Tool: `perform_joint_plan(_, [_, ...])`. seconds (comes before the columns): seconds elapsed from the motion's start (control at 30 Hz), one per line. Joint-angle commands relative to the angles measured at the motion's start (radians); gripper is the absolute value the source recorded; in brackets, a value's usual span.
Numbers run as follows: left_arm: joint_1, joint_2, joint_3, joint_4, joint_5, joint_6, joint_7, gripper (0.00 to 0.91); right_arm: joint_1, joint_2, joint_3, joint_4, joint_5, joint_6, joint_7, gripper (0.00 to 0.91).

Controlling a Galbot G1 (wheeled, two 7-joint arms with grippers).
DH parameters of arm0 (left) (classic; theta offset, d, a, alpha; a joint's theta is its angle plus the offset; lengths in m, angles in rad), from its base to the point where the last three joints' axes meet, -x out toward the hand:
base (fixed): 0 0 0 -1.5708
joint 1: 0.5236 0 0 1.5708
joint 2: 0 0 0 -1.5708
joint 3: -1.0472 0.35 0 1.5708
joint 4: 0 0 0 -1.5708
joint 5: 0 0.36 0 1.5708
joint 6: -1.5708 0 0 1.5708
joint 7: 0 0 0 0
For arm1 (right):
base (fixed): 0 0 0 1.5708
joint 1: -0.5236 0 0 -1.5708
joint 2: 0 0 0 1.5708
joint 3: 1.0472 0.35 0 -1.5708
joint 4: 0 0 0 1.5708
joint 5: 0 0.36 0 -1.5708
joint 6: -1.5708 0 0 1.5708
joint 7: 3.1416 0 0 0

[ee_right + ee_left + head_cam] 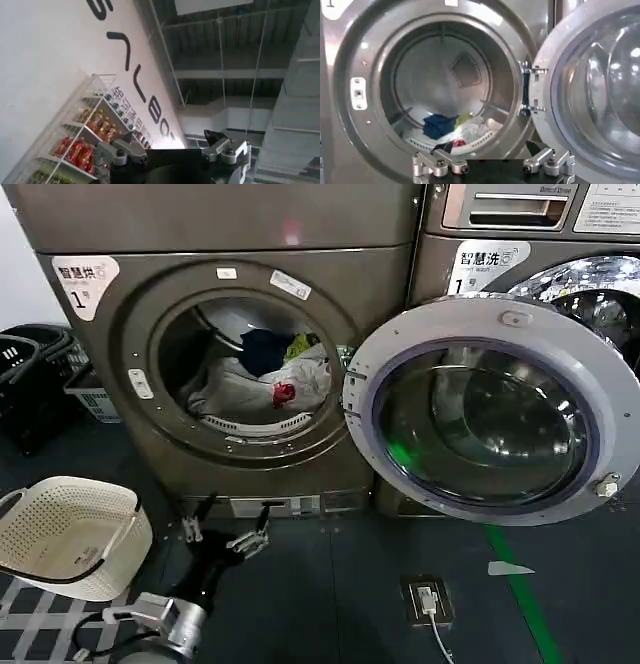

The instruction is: Grasp the clothes from the dryer.

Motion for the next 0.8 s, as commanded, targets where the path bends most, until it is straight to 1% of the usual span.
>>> perform_joint_plan(0.03, [-0.001,0.0,-0.003,-0.003,-0.006,0.006,-0.005,0.907,0.002,-0.001,-0.001,-0.002,-0.002,0.003,0.004,0.907])
perform_joint_plan(0.8, [-0.002,0.001,-0.002,-0.022,-0.011,0.038,0.008,0.907,0.007,-0.001,0.002,-0.008,-0.003,-0.003,0.001,0.907])
